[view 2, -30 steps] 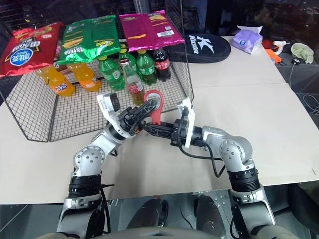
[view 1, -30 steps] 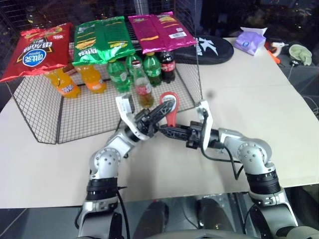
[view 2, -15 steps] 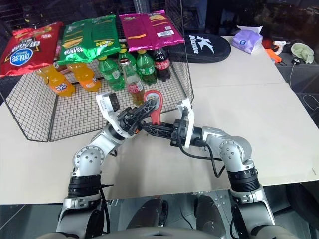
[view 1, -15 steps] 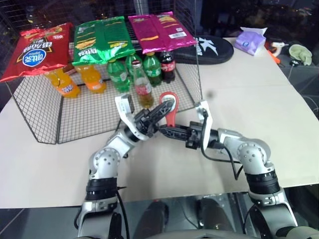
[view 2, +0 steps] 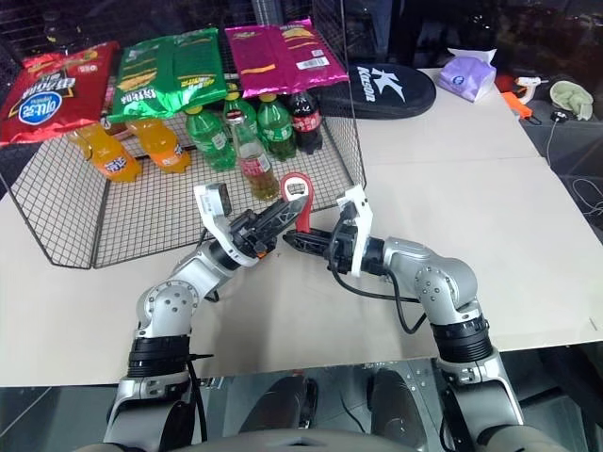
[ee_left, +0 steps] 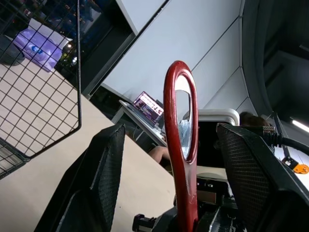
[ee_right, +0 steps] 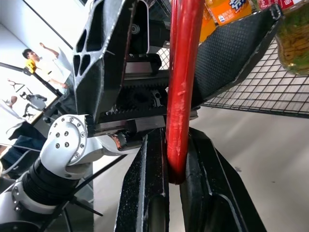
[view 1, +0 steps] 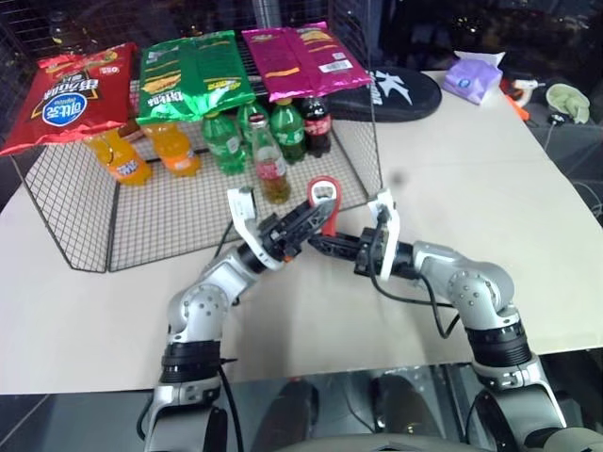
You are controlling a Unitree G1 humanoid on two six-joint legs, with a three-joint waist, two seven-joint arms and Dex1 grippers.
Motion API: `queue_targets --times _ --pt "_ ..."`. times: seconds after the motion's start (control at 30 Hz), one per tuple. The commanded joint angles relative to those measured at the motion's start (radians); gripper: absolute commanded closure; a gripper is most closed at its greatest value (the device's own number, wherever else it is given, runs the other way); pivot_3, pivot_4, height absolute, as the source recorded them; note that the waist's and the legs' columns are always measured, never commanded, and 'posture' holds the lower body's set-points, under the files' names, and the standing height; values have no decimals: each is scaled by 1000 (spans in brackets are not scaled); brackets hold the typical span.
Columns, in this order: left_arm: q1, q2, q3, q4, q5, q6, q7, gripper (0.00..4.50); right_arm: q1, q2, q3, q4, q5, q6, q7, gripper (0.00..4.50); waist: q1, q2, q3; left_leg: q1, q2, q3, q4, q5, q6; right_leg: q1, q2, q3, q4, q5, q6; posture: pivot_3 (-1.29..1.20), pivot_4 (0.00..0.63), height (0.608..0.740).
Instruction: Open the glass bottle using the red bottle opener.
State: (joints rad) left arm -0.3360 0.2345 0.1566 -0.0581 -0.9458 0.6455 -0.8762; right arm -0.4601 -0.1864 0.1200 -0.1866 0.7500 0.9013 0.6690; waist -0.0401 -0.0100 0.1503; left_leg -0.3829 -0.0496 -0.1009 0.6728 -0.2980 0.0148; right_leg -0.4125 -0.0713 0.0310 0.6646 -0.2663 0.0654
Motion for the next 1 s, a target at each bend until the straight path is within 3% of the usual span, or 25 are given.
queue_targets --times 0.03,0.67,1.0 --pt "-6 8 10 -20 -11 -5 -13 1406 -3 0 5 -20 -2 -26 16 4237 0 0 0 0 0 0 0 0 0 0 0 0 0 0 0 0 150 740" --pt "15 60 55 -63 -30 7 4 1406 15 -64 -3 -2 -58 -86 52 4237 0 0 0 0 0 0 0 0 0 0 0 0 0 0 0 0 150 740" --pt "132 139 104 -220 -8 -7 97 1406 74 -183 -130 13 -93 -134 30 4237 5 0 0 0 0 0 0 0 0 0 -1 0 -1 0 0 0 150 740"
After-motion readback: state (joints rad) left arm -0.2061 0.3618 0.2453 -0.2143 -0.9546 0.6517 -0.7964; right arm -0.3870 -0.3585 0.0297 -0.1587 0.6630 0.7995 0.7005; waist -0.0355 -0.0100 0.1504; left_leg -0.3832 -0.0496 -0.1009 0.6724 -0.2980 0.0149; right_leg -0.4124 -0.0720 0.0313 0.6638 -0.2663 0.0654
